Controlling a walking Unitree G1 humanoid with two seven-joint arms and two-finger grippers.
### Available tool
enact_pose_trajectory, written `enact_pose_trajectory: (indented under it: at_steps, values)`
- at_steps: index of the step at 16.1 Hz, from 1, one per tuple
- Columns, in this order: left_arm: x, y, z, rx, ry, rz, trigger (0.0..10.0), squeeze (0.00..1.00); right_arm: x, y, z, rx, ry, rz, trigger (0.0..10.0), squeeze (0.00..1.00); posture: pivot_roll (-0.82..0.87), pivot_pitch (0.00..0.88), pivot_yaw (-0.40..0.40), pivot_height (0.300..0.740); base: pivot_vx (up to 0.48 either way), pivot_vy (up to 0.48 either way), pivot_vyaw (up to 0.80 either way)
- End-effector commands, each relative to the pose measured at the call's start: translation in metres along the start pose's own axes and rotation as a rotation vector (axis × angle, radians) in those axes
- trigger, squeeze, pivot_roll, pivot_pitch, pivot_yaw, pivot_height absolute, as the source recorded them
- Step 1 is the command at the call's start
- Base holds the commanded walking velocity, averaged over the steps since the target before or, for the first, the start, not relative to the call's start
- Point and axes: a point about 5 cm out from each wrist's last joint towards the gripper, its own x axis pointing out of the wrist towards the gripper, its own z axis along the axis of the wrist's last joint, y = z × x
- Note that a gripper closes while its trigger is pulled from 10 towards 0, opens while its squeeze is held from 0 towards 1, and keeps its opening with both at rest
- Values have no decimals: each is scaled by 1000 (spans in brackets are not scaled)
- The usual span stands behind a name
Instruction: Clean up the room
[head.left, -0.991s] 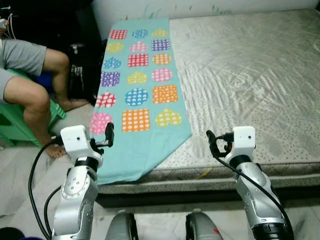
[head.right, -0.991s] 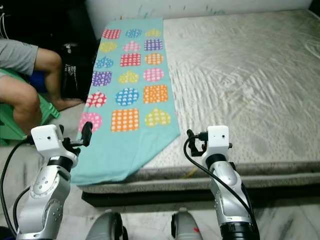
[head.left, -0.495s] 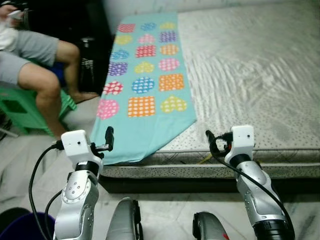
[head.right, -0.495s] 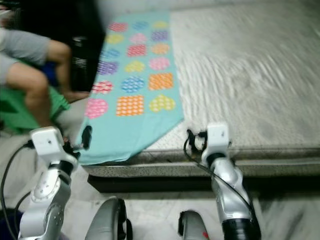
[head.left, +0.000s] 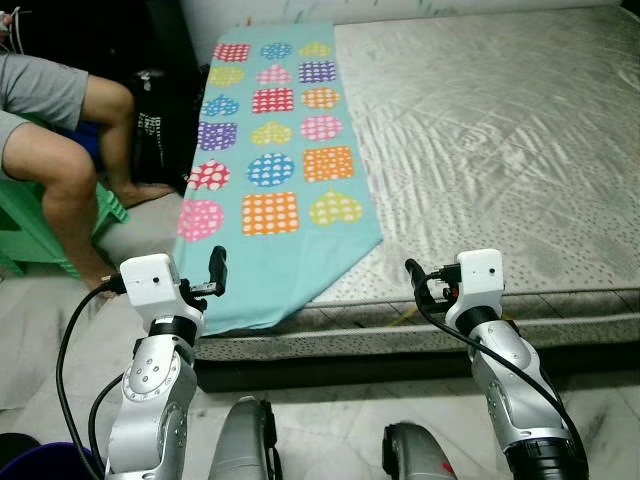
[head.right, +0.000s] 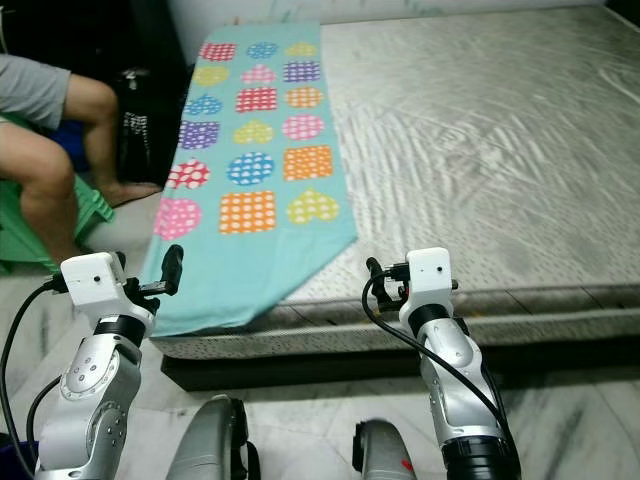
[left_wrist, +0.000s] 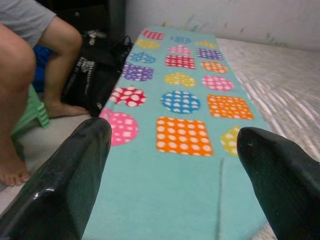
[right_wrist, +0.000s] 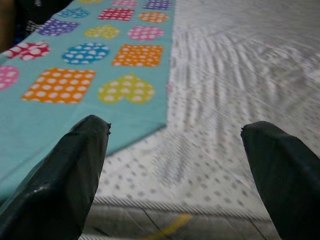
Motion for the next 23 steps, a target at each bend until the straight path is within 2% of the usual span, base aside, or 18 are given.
enact_pose_trajectory:
  at_steps: [1,8,13,23]
  values:
    - [0,2,6,12,-23,-5,10000,0,0,4,1,-8,-9,14,10000,0,-146,161,87,637,322,0,0]
    - [1,0,4,-8,-10,-14,10000,0,0,2,0,-11,-9,15,10000,0,-144,166,90,637,321,0,0]
    - [2,-2,3,-20,-7,-20,10000,0,-1,-3,-2,-22,-5,7,10000,0,-145,167,92,637,0,0,0]
    - [5,-2,3,-17,-4,18,10000,0,-3,-5,-9,-67,15,36,10000,0,-146,176,95,547,0,0,0]
